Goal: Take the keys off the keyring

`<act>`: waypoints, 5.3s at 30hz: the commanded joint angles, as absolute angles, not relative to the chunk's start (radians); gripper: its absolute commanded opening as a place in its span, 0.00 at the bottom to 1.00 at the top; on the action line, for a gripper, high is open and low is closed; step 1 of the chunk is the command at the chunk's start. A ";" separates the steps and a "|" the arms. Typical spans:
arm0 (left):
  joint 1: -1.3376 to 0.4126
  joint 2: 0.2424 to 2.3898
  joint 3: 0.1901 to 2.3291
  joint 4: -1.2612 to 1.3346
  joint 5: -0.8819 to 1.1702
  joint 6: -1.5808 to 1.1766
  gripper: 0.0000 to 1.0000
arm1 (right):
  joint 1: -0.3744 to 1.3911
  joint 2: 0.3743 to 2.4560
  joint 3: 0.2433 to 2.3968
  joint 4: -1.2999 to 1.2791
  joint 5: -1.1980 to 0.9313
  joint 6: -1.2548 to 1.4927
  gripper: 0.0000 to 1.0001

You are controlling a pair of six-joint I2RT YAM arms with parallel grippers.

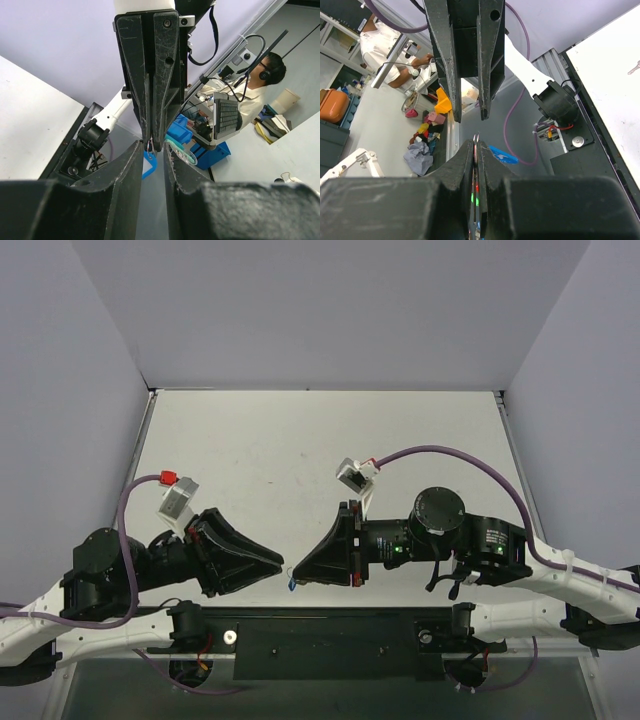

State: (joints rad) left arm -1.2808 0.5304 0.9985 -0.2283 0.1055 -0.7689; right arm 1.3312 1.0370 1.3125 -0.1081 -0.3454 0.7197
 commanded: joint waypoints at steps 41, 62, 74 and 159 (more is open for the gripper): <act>-1.284 0.557 0.945 -0.028 0.109 -0.830 0.29 | 1.367 1.002 1.290 0.049 -0.259 0.681 0.00; -1.282 0.548 0.942 -0.015 0.109 -0.827 0.31 | 1.367 1.011 1.289 0.021 -0.224 0.678 0.00; -1.284 0.523 0.948 -0.026 0.095 -0.822 0.32 | 1.367 1.008 1.290 0.003 -0.203 0.673 0.00; -1.284 0.756 1.348 -0.649 0.390 -0.635 0.00 | 1.365 1.088 1.273 0.006 -0.339 0.762 0.00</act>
